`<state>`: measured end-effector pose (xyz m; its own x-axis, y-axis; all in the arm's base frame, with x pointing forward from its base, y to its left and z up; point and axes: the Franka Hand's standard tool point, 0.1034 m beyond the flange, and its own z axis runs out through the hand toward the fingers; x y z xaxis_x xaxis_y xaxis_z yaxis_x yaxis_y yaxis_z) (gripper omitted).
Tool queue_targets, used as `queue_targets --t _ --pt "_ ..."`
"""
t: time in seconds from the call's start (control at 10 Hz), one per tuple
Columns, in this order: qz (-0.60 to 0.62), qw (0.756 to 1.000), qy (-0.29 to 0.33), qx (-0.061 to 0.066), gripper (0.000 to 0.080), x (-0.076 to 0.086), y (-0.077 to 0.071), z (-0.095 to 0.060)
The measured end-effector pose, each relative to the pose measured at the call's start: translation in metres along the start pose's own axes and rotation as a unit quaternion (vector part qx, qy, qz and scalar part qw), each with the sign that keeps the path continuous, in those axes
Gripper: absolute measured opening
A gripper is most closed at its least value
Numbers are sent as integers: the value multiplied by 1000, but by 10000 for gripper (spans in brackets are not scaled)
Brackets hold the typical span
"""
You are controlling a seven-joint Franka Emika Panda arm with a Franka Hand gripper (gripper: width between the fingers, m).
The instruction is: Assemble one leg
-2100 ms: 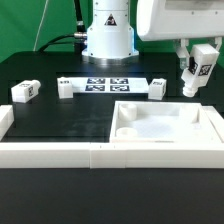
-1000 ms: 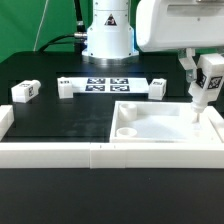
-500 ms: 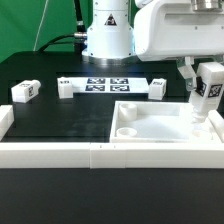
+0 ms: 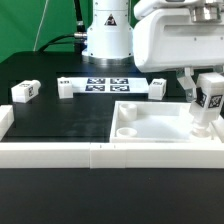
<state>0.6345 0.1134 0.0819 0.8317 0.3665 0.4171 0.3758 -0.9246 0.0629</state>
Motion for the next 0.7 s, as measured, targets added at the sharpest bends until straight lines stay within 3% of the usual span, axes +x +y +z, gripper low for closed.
queue_targets --t 0.7 --pt "1 1000 7 1 290 -9 -3 15"
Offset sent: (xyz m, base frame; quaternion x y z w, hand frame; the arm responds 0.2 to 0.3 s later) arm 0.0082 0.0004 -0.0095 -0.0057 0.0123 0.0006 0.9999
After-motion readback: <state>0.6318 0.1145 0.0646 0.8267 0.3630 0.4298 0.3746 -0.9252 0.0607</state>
